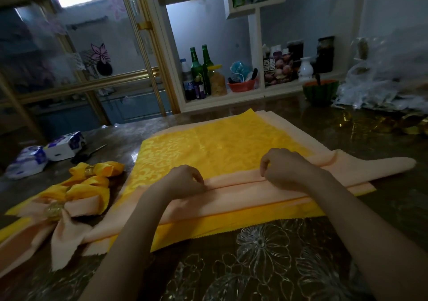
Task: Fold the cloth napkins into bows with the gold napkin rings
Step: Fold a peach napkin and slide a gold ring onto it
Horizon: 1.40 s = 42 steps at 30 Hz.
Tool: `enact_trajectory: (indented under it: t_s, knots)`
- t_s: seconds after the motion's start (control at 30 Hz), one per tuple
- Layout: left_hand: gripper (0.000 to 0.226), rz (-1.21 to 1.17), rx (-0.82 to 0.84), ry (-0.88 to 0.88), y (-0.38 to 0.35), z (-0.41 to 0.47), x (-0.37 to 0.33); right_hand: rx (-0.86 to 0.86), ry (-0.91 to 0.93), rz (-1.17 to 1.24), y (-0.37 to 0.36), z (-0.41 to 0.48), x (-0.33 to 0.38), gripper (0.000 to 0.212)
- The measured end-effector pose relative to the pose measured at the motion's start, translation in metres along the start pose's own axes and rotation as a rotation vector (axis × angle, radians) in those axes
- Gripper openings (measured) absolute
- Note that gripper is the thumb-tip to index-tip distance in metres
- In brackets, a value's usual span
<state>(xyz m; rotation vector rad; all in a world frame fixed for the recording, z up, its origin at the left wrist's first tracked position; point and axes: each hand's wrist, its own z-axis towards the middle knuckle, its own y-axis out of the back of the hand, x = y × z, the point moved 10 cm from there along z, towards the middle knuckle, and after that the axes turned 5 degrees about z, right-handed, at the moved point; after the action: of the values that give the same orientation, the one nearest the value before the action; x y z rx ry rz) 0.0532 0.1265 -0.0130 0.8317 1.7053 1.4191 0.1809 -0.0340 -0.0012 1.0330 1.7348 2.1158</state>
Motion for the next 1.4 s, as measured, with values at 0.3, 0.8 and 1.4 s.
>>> enact_trajectory:
  t_s: [0.3, 0.8, 1.4]
  knots:
    - [0.015, -0.105, -0.152, -0.047, 0.011, -0.001, -0.009, 0.0, 0.049, 0.156, -0.001, 0.003, -0.005, 0.01]
    - [0.021, 0.027, -0.064, -0.069, 0.001, -0.002, -0.026, 0.028, -0.016, -0.062, -0.003, 0.002, -0.002, 0.02]
    - [0.036, -0.082, -0.065, -0.172, -0.003, -0.013, -0.061, 0.106, 0.018, 0.122, -0.005, -0.004, 0.005, 0.014]
